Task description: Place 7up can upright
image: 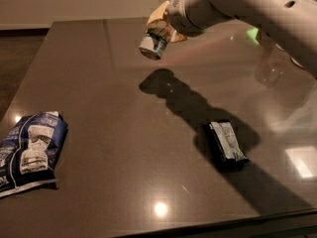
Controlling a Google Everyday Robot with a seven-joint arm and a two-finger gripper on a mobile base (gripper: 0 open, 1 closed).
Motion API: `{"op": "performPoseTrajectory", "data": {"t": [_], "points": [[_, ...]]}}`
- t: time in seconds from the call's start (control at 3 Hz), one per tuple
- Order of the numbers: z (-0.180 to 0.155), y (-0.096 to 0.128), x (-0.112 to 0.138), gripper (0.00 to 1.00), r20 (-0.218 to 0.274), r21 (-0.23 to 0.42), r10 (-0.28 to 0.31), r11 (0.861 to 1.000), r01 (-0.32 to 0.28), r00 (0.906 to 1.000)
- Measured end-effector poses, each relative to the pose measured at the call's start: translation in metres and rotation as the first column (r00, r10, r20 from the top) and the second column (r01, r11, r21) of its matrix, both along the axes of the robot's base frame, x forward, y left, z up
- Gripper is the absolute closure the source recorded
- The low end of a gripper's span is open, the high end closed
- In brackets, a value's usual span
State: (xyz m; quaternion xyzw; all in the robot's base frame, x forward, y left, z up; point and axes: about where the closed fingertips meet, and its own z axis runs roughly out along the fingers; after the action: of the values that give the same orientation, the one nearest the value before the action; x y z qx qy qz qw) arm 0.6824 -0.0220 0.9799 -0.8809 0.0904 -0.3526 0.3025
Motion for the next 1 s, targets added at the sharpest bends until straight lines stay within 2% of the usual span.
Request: {"op": "performPoseTrajectory", "data": {"t": [0.33,0.67,1.0], "points": [[-0.005,0.011,-0.001,1.0,0.081,-0.051,0.122,0.992,-0.118,0.9892],[-0.013,0.026,-0.006,1.0,0.254,-0.128,0.243,0.968,-0.216,0.9362],[-0.017,0.033,-0.01,1.0,0.369,-0.225,0.327,0.94,-0.258,0.87]]}}
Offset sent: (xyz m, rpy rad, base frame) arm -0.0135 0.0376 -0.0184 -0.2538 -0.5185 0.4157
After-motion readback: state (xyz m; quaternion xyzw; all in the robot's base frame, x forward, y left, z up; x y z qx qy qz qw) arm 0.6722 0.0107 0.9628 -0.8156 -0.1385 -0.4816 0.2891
